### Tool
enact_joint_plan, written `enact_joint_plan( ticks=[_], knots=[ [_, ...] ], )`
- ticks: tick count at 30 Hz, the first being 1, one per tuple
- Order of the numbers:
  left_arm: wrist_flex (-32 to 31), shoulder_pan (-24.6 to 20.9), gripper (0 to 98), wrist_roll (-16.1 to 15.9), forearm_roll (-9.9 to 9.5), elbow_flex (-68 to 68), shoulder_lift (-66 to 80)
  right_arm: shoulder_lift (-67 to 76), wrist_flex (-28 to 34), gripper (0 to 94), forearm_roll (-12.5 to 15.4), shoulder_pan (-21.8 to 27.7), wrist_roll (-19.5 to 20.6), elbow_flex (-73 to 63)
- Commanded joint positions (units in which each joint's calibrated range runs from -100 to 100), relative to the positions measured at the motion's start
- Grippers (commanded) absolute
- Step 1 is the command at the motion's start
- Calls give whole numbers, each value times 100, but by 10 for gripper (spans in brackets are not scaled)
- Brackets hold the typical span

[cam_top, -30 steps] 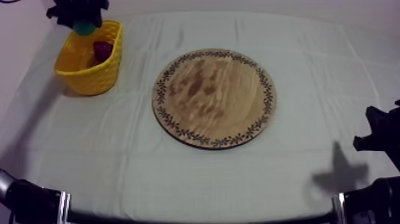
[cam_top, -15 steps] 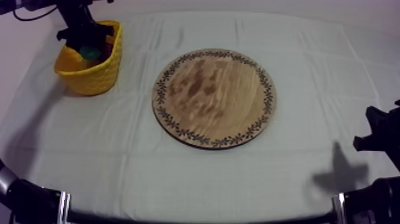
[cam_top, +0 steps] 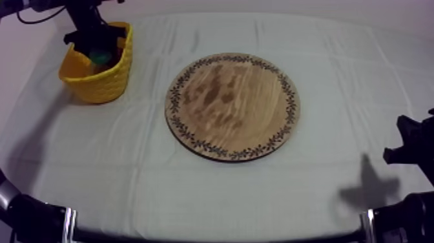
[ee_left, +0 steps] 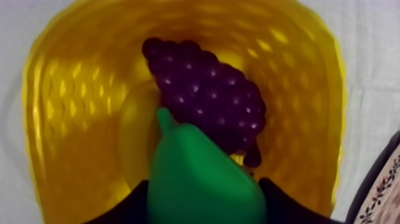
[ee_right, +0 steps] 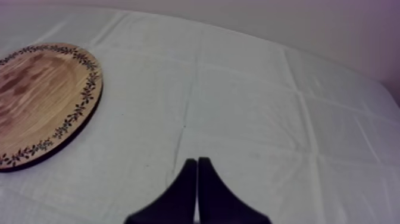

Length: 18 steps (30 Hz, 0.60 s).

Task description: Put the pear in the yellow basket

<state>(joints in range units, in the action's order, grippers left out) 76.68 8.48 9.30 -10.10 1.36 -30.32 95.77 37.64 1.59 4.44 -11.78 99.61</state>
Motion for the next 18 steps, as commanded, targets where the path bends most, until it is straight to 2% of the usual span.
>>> enact_joint_plan(
  ticks=[1,4,9,14,18],
  knots=[
    [-52,18,751,57,-44,-7,32,-1,2,5,0,1,-1,5],
    [-200,53,845,70,-126,-68,94,-1,2,5,0,1,-1,5],
    [-444,53,901,94,-218,-147,209,-1,2,5,0,1,-1,5],
    [-566,19,893,122,-251,-221,334,-1,2,5,0,1,-1,5],
    [-626,-10,831,201,-286,-269,493,-1,2,5,0,1,-1,5]
  ],
)
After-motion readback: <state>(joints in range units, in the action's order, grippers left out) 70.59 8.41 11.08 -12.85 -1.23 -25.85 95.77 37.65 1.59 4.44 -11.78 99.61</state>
